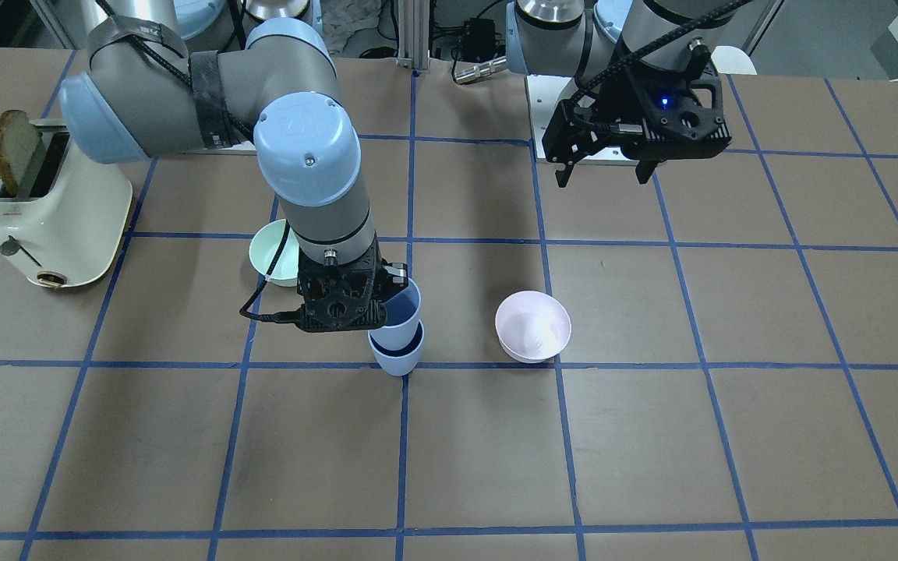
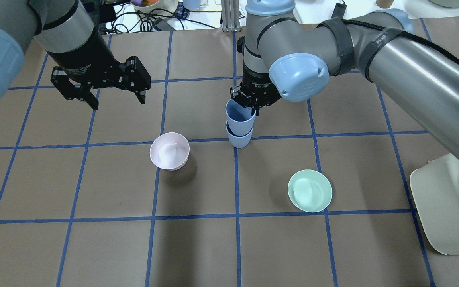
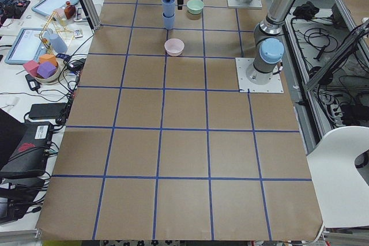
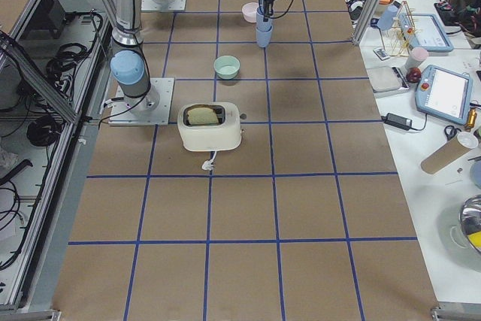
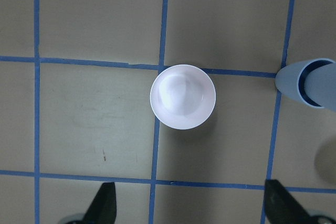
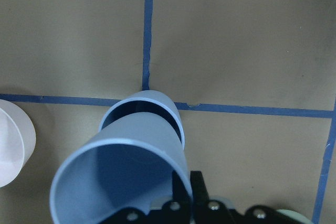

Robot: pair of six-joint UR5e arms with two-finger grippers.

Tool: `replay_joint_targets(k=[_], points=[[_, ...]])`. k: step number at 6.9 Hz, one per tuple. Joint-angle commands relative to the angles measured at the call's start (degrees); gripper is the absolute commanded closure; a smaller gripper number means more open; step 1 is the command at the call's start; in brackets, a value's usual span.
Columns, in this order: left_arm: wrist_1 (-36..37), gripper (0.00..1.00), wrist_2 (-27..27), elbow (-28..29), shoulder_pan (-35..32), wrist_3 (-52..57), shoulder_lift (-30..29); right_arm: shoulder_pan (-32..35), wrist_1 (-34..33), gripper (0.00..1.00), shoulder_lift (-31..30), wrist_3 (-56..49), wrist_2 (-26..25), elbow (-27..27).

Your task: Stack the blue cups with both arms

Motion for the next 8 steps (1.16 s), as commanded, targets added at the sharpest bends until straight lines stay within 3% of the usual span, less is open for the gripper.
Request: replay_joint_targets(k=[1,2,3,4,6,8], points=[[-6.74,0.0,0.22,4.17,0.55,-0.01,-1.82,-0.33,-1.11,0.16,0.89,0.35,0.0,-0.11],[-7.99,0.0,0.31,4.63,0.46,0.08,-2.18,-1.72,-1.12,0.06,0.45,0.18,-0.09,-1.24],[-7.13,0.0,0.31,4.11,0.55,-0.01,-2.97,-4.43,-0.33,0.03,0.19,-0.52,-0.26,-3.86],[-6.86,0.0,0.4,4.28,0.72,0.16,-2.97,-7.59,4.9,0.02,-0.6,-1.83,-1.14,-6.24],[-6.77,0.0,1.8,4.98,0.38,0.6,-3.15,-14.53,7.84,0.0,-6.46,-12.6,-1.41,-5.74],[-3.26,0.0,1.19,4.55,-0.15,1.39,-3.59,-15.97,12.31,0.0,-12.27,-13.18,-1.32,-5.91]])
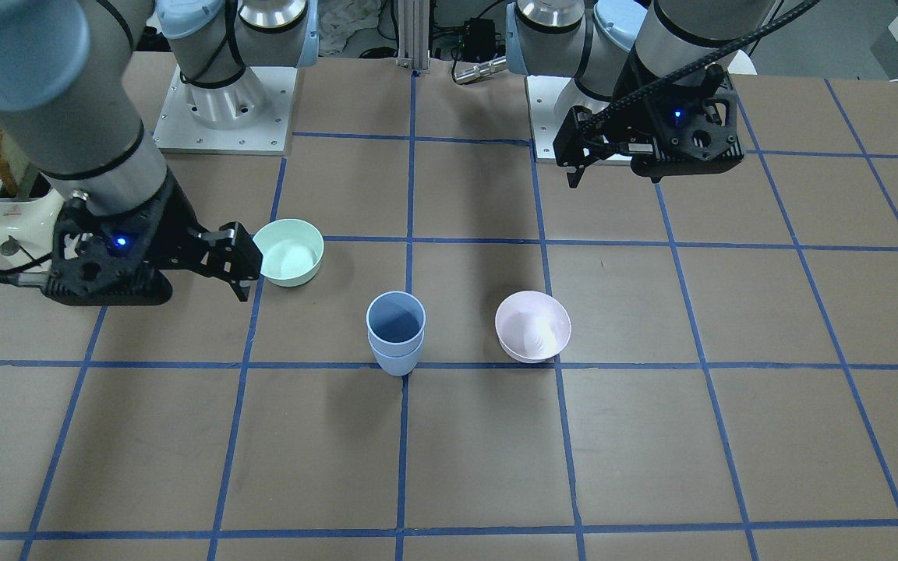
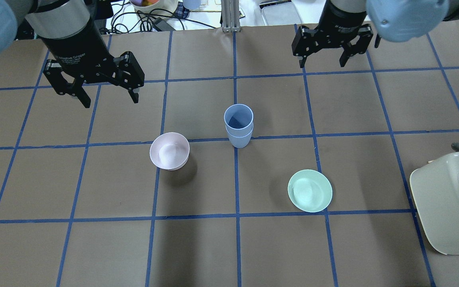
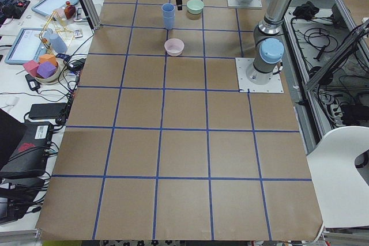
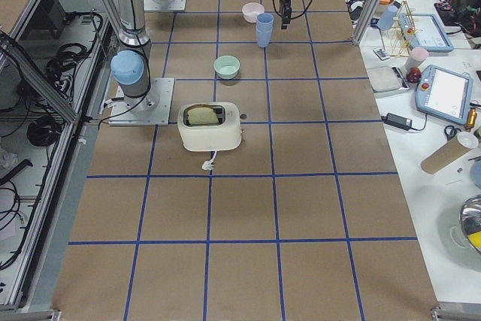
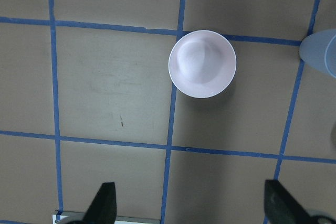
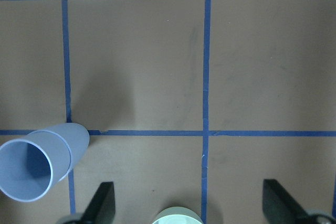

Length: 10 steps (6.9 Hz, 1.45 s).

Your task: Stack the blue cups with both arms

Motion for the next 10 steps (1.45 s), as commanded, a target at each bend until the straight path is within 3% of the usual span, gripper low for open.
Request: replay_joint_targets(k=[1,2,10], points=[[2.37,0.0,-0.75,0.1,-0.67,0.41,-0.26,-1.18,2.23,0.0,-4.77,-1.12,0.29,0.4],[4.9,0.0,-0.76,-0.5,-0.68,0.59,-1.13,-1.44,2.4,0.0,-4.7,-1.82,0.12,0.32],[4.84,0.0,-0.67,-0.07,-0.68,0.5,-1.23,-1.97,3.89,0.0,-4.87,-3.05,-0.85,0.32]])
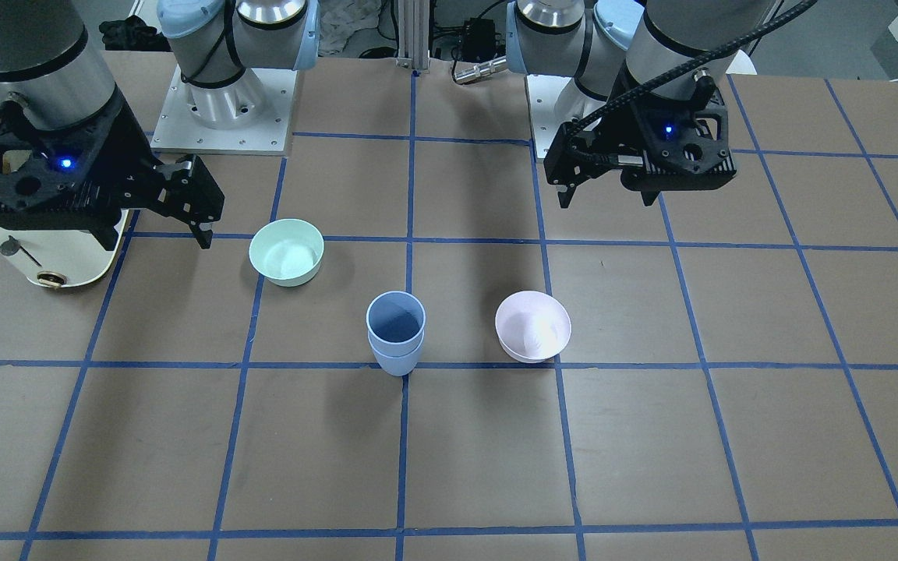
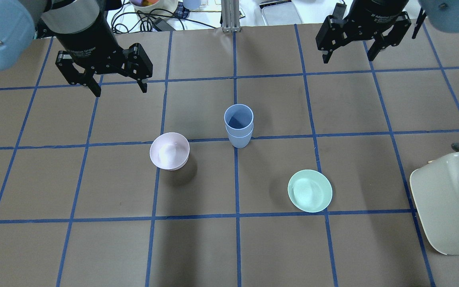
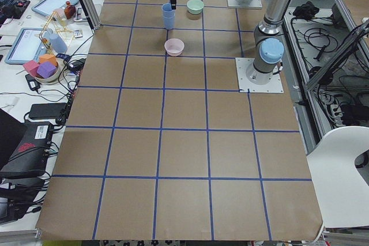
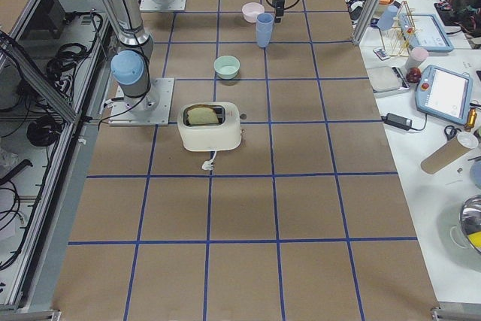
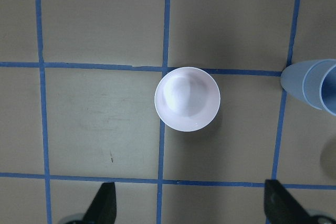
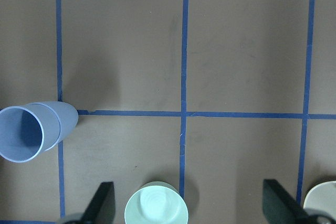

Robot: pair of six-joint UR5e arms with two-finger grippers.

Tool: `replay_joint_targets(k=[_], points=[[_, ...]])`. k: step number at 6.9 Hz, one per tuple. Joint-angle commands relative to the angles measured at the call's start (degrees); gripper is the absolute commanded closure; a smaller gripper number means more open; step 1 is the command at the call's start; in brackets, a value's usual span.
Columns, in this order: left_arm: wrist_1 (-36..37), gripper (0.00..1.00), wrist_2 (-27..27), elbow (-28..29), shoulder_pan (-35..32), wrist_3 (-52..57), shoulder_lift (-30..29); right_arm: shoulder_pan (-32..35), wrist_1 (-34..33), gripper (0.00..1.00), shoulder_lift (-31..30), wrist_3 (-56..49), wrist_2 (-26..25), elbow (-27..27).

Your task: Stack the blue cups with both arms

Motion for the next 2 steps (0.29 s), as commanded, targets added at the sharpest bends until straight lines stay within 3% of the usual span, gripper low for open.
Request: replay_joint_targets(k=[1,2], points=[[0.0,0.0,0.02,-0.03,0.0,-0.07,-0.07,0.0,0.01,0.0,0.0,0.01,-0.05,0.01],[0.0,0.0,-0.07,-0.03,0.0,0.02,0.02,0.08,0.01,0.0,0.0,0.01,-0.05,0.01]])
